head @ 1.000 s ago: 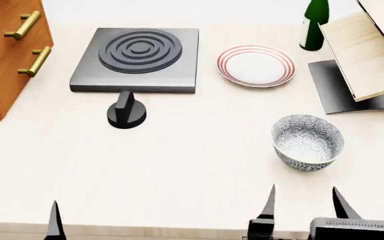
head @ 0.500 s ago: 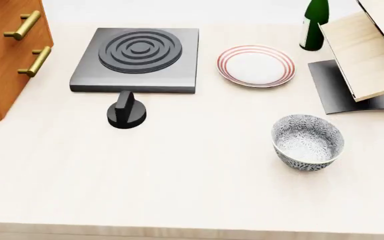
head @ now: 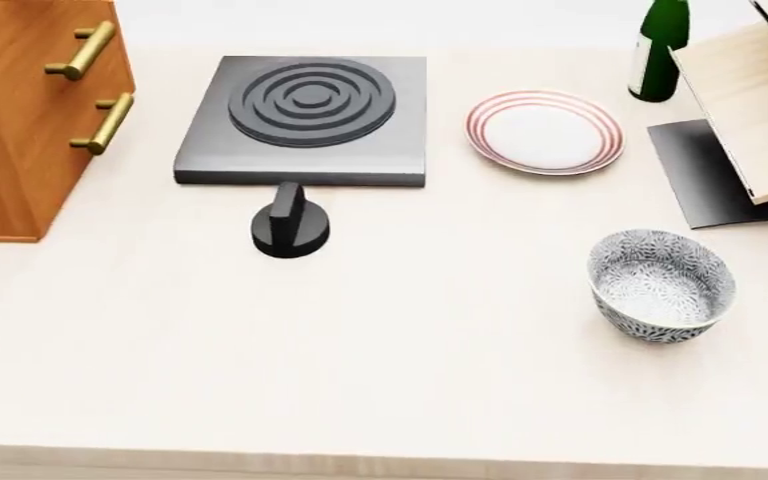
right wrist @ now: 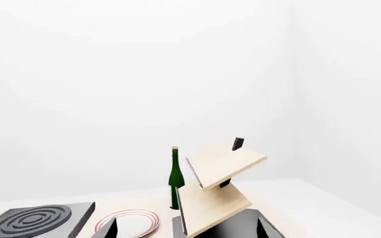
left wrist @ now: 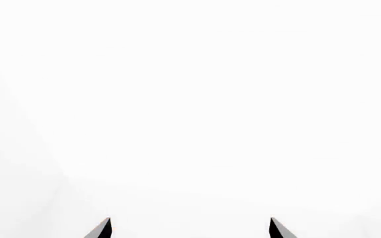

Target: Put the bowl on the stove.

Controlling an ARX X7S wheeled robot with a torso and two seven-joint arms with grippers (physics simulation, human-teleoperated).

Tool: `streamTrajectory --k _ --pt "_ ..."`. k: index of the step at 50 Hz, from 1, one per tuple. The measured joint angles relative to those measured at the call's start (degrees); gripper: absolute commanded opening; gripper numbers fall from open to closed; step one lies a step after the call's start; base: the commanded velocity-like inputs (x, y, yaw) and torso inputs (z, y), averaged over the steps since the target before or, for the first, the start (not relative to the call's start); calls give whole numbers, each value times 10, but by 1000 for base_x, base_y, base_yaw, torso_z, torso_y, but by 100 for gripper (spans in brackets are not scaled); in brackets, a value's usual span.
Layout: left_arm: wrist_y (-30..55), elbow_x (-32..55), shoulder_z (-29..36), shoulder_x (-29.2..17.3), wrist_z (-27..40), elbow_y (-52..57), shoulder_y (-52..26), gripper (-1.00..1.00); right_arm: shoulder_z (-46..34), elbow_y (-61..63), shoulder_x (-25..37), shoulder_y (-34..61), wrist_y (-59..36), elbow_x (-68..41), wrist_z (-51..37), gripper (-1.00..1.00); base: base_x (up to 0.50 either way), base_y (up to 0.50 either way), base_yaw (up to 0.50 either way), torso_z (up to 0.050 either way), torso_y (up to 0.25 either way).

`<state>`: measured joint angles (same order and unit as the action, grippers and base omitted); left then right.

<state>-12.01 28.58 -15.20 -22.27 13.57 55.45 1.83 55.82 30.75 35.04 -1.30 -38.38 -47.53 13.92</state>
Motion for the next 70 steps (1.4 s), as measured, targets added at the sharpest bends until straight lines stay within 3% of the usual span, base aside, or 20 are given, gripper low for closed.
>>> streamTrajectory --k 29,50,70 --pt "-9 -2 4 -8 12 3 1 100 -17 8 -8 -15 20 11 28 100 0 500 0 0 0" --pt "-12 -10 11 -13 17 0 2 100 -35 9 -9 -23 24 20 36 100 5 0 0 0 0" --pt "-18 -14 17 -16 19 -6 4 100 -23 5 -12 -23 23 3 39 100 493 0 0 0 0"
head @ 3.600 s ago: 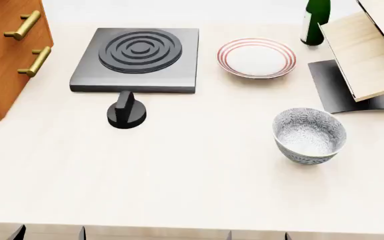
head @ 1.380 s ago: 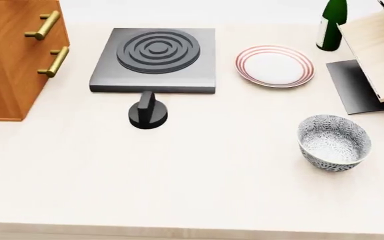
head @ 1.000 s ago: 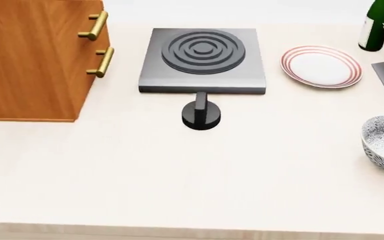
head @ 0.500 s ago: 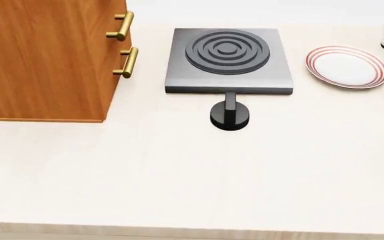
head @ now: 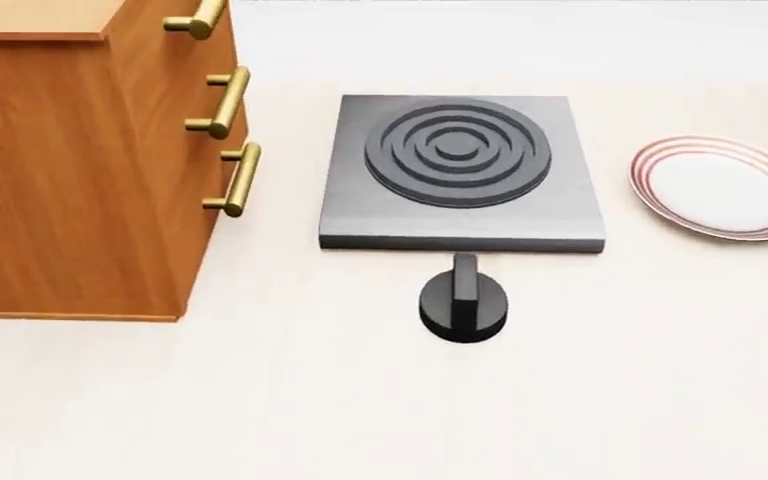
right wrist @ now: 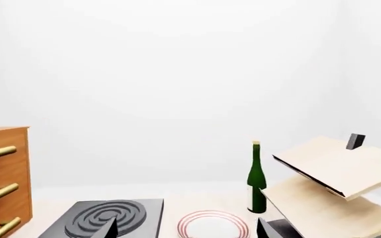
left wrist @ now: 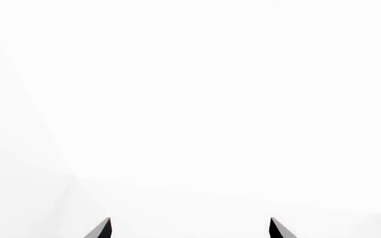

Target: Put the bowl on the stove.

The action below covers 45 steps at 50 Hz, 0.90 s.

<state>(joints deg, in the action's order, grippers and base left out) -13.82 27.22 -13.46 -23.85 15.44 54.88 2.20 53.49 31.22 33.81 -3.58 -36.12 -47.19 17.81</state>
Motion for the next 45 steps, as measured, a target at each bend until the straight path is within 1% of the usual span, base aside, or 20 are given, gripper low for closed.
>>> streamTrajectory --k 45 --pt "-10 -3 9 -10 8 -4 4 100 -10 -4 -3 -11 7 5 11 100 500 0 0 0 1"
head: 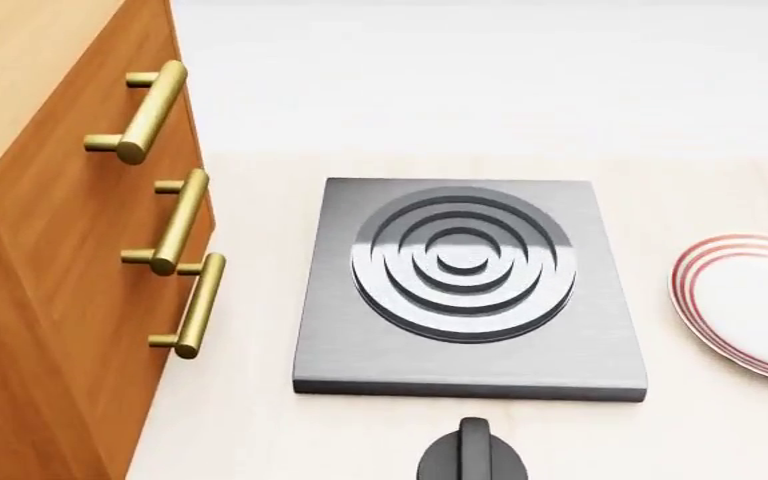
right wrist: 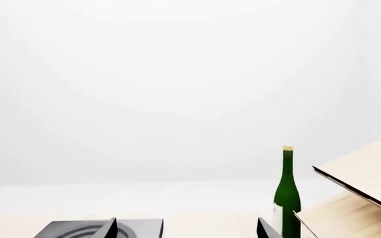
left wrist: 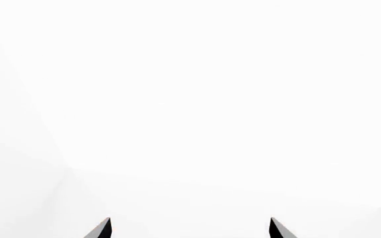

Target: Put the bowl on the stove.

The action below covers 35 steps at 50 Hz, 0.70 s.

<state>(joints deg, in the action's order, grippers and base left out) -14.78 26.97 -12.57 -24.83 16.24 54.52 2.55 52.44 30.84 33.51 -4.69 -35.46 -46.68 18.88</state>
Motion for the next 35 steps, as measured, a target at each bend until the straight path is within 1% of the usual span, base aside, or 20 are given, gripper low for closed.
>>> streamTrajectory --k 2,8,12,19,22,28,35 --pt "-1 0 0 0 0 0 0 100 -1 0 0 0 0 0 0 100 500 0 0 0 0" --pt "-3 -1 1 -1 1 -1 2 100 -15 -3 4 1 -2 11 -6 100 0 0 0 0 0" --pt "-5 -1 -2 -3 1 -2 4 100 -33 -10 18 8 -14 18 -11 100 0 0 0 0 0" --pt "-7 -1 -5 -5 3 -3 6 100 -84 -46 76 30 -60 29 -21 100 0 0 0 0 0" --pt "-8 -1 -4 -5 3 -4 6 100 -94 -62 105 28 -86 27 -13 100 0 0 0 0 0" --pt "-9 -3 -3 -6 4 -5 6 100 -84 -82 154 -1 -141 19 16 100 0 0 0 0 0" --pt "-11 -7 1 -5 4 -8 6 100 -50 -93 190 -53 -195 16 55 100 0 0 0 0 0"
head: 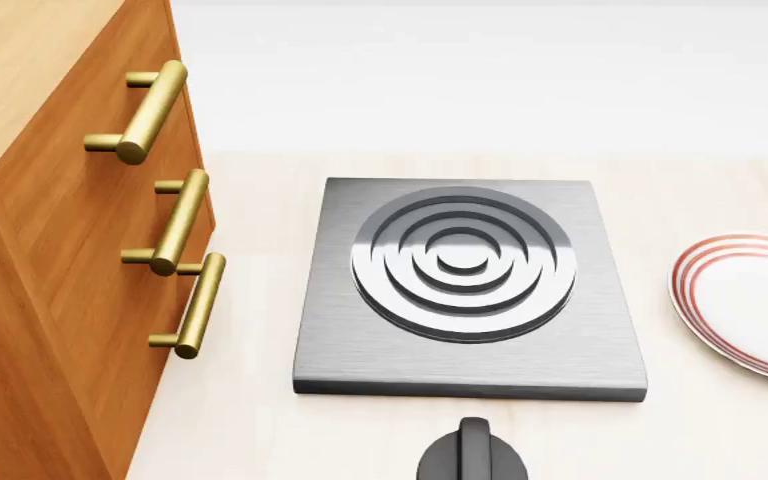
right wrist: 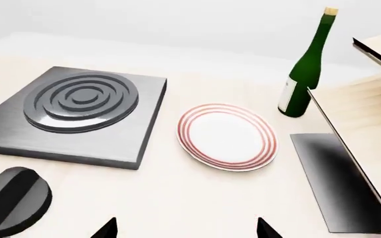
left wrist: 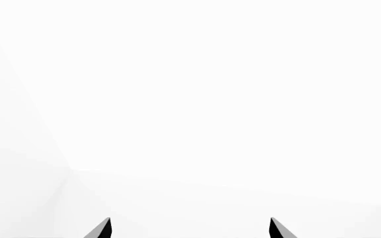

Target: Put the bowl on the stove.

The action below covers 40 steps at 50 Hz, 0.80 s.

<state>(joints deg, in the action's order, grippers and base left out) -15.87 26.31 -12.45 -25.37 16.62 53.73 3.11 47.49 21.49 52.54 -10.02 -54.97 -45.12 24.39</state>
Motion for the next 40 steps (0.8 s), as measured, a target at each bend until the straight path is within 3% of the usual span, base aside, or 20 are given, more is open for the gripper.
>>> streamTrajectory --k 22,40 --pt "-7 -6 9 0 -1 -7 2 100 59 -13 30 -137 -33 53 82 100 0 0 0 0 0" --pt "-9 -9 12 -3 1 -9 2 100 54 -31 27 -156 -35 78 78 100 0 0 0 0 0"
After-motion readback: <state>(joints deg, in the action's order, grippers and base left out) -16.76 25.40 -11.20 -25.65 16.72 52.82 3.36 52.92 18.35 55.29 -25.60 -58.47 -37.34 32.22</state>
